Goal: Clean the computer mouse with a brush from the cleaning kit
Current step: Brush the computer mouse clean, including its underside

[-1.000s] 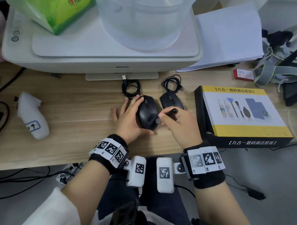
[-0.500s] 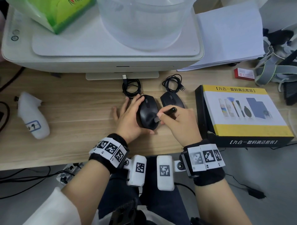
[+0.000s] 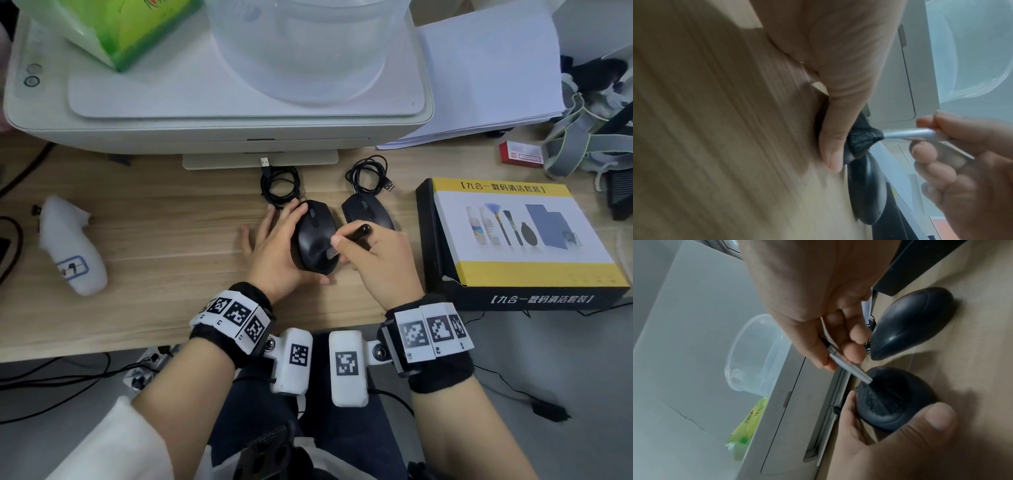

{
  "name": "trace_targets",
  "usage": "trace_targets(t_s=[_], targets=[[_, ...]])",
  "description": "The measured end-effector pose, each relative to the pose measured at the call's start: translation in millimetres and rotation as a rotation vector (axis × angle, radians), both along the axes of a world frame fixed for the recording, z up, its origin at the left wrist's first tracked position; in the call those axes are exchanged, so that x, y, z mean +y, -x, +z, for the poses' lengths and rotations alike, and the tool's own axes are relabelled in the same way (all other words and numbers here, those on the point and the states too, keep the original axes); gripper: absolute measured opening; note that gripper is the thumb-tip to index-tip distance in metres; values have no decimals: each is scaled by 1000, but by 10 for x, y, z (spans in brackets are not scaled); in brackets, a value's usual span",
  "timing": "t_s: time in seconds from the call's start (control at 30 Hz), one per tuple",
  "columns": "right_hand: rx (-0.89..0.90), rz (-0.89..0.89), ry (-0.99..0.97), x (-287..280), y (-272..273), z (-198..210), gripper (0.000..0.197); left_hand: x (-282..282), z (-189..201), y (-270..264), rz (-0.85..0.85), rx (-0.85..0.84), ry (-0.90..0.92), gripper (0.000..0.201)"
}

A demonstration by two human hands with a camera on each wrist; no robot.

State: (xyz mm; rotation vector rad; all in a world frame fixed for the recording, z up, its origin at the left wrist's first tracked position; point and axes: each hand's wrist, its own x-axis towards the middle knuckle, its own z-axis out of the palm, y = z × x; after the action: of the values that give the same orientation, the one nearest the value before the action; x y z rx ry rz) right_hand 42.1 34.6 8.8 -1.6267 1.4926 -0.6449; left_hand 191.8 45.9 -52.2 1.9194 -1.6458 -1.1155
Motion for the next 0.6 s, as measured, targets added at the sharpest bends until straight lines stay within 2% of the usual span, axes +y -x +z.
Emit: trace_targets(t_s=[0.17,0.3,0.43,0.53,0.6], targets=[[-62,-58,72,-96,-59,-35,10,4,-4,-1,-7,-10,5,123],[-88,-59,-25,-158,-78,-23,13,5,-4,-4,-14,-4,1,122],[-27,-23,38,-212,-131,-29,12,6,-15,-10,-12,-7,2,122],[-66,-15,-34,-241,-157,-20,12,5,-8,-13,-16,-3,-1,122],[-60,-20,-10,-251,-169,-32,12,8,-8,-14,-17,-4,1,121]])
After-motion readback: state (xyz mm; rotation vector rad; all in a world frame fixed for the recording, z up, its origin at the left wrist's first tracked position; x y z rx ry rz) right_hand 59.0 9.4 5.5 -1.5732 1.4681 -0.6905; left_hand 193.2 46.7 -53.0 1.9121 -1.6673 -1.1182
